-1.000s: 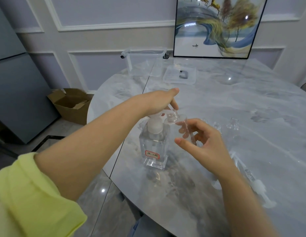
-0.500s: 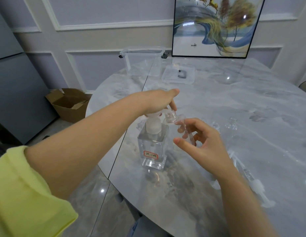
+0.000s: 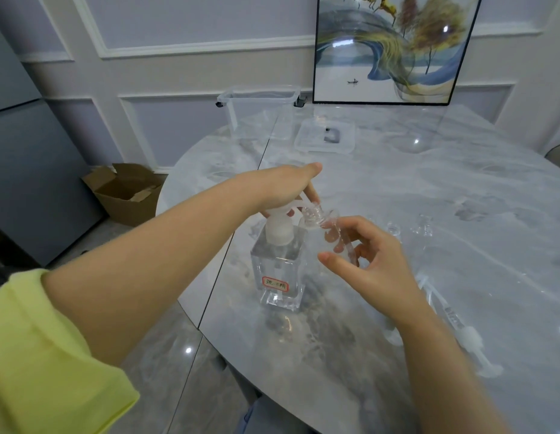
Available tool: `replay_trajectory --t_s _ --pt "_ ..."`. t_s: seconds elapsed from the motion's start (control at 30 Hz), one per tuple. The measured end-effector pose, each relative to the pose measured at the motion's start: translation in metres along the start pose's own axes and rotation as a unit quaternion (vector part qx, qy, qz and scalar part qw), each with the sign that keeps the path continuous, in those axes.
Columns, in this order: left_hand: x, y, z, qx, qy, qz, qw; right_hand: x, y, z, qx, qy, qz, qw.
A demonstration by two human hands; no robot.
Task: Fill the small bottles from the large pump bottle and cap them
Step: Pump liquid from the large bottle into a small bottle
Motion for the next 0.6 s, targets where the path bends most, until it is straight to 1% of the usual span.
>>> replay_trajectory --t_s 0.13,0.23,0.37,0.5,0.6 --pt "0.0033 0.0006 0.0009 0.005 -0.002 0.020 1.000 0.0010 -0.0017 0.0006 -0.011 -0.003 0.002 1.000" --pt "0.0004 0.0004 0.0008 0.005 0.006 -0.003 1.000 0.0005 -0.0017 0.0000 -0.007 0.002 0.003 1.000" --pt "0.0020 -0.0012 0.0014 0.007 0.001 0.031 0.999 0.0000 -0.0032 0.0001 -0.017 0.001 0.011 1.000" --pt "0.0000 -0.0029 0.0009 0.003 0.010 0.021 1.000 0.0012 -0.0030 0.0002 -0.013 -0.004 0.018 1.000" --pt "0.0007 -0.0024 0.0011 0.006 0.013 0.052 0.999 0.0005 -0.0038 0.0002 -0.016 0.002 0.018 1.000"
Point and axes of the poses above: each hand's wrist, its own z-axis away from the middle knuckle, its own x-axis out of the palm, y = z × x, the point moved 4 cm from there along -z, towards the middle knuckle, and after that the axes turned 9 degrees about y, right-handed, at the moved point
